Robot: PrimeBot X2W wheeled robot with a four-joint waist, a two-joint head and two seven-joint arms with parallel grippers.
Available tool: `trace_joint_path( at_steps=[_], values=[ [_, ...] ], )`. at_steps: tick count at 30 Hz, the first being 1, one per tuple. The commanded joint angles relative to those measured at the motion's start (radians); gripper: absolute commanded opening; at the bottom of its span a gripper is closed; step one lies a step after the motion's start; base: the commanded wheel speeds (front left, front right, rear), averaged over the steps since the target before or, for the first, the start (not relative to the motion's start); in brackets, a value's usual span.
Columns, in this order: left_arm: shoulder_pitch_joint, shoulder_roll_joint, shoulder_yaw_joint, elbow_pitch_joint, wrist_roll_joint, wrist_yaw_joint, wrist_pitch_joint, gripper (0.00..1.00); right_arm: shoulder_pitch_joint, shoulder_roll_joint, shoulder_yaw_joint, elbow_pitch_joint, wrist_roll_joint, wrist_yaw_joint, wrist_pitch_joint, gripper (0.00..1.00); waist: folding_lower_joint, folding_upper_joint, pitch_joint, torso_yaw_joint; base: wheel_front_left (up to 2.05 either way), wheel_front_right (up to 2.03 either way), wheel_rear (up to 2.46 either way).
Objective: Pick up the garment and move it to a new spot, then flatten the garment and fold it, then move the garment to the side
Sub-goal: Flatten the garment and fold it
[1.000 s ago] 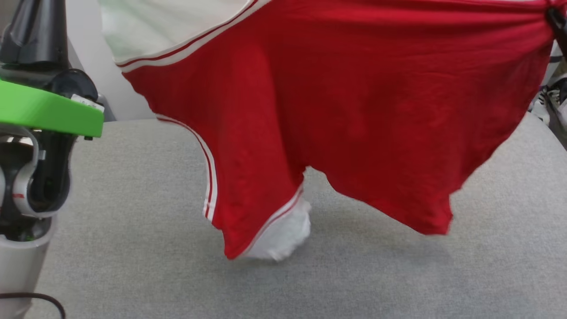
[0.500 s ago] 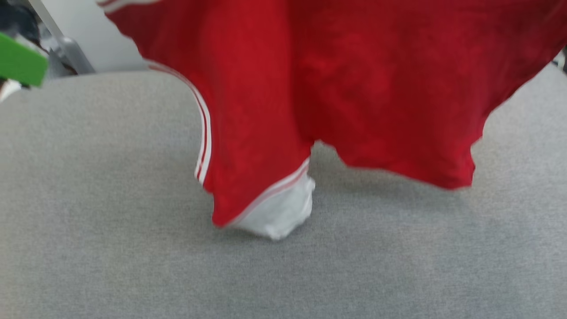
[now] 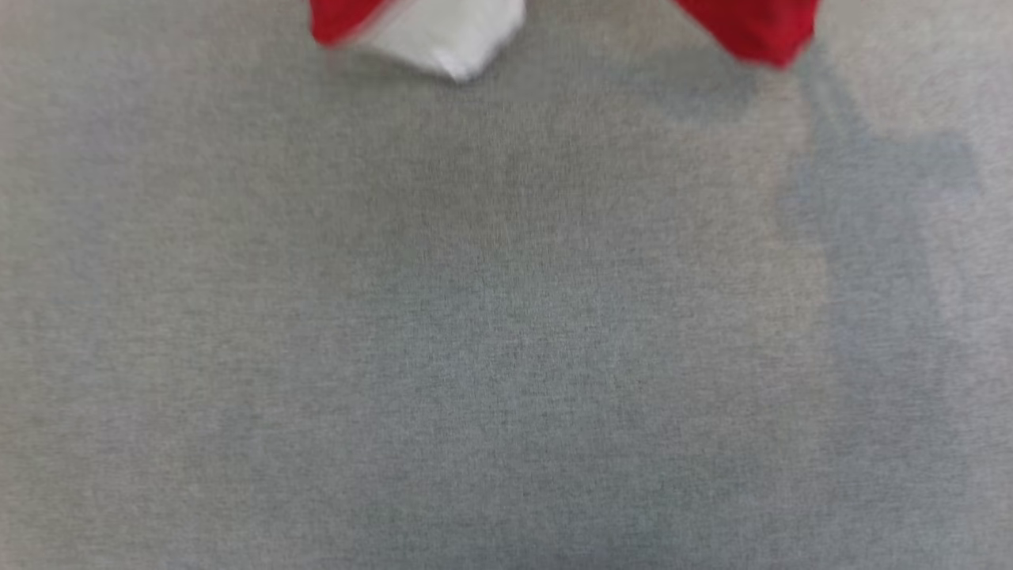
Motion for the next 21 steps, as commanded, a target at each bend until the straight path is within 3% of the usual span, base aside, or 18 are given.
trace_joint_path(
  at_steps=[1, 7, 12, 16, 21],
  values=[
    [-0.077, -0.009, 0.000, 0.046, 0.027, -0.006, -0.021, 0.00, -0.054, 0.001, -0.004, 0.042, -0.024, -0.002, -0.030, 0.00, -0.0001, 0.0000, 0.147, -0.004, 0.00, 0.00, 0.00],
    [-0.324, -0.074, -0.044, 0.273, 0.116, -0.035, -0.121, 0.00, -0.272, 0.042, 0.018, 0.229, -0.100, -0.002, -0.135, 0.00, -0.0001, 0.0000, 0.240, 0.001, 0.00, 0.00, 0.00],
    [-0.485, -0.098, -0.092, 0.455, 0.215, -0.052, -0.274, 0.00, -0.416, 0.077, 0.013, 0.386, -0.167, -0.002, -0.237, 0.00, -0.0001, 0.0000, 0.292, 0.003, 0.00, 0.00, 0.00],
    [-0.565, -0.129, -0.103, 0.584, 0.245, -0.055, -0.379, 0.00, -0.486, 0.098, 0.006, 0.487, -0.207, -0.002, -0.323, 0.00, -0.0001, 0.0000, 0.310, 0.010, 0.00, 0.00, 0.00],
    [-0.567, -0.172, -0.122, 0.668, 0.242, -0.068, -0.422, 0.00, -0.510, 0.110, 0.020, 0.577, -0.226, -0.002, -0.399, 0.00, -0.0001, 0.0000, 0.315, 0.031, 0.00, 0.00, 0.00]
  ],
)
